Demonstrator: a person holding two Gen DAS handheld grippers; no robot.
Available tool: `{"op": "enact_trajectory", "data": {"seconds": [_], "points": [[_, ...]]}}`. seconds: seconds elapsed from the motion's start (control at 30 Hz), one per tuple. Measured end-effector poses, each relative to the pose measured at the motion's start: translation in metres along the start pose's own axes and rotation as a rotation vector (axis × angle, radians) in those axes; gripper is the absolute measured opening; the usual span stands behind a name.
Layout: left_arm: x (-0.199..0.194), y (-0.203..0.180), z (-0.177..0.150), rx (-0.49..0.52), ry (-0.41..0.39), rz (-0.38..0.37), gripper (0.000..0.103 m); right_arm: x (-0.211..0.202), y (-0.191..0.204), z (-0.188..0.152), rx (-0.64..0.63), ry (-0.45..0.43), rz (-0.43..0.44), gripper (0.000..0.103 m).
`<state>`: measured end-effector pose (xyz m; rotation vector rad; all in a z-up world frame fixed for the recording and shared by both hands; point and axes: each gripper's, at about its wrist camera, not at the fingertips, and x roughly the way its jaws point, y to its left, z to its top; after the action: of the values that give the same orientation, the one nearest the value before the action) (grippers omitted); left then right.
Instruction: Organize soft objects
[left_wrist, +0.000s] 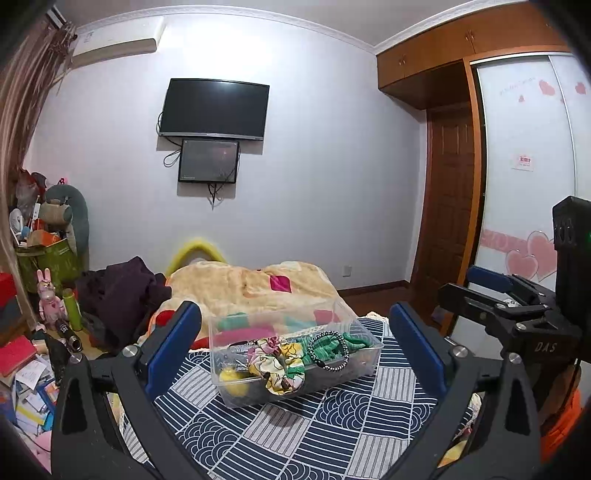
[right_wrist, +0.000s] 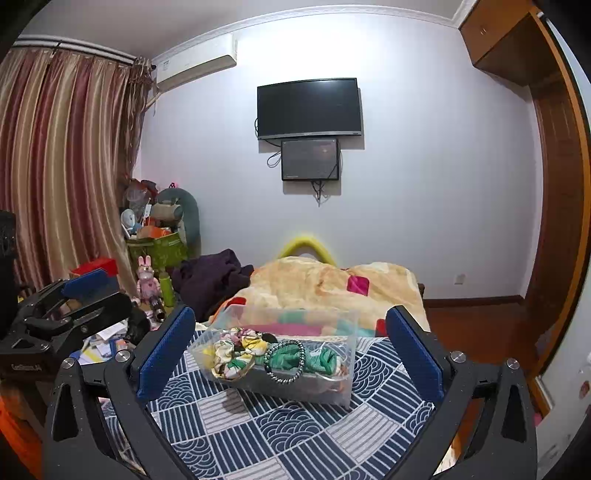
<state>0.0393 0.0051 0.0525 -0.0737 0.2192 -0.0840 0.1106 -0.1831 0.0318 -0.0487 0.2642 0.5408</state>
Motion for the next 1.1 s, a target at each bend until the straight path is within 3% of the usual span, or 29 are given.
{"op": "enact_trajectory", "data": {"seconds": [1.1], "points": [[0.002, 0.001, -0.008, 0.02, 0.013, 0.027, 0.103, -0.006, 0.005, -0.012, 0.004, 0.005, 0.004, 0.103]]}}
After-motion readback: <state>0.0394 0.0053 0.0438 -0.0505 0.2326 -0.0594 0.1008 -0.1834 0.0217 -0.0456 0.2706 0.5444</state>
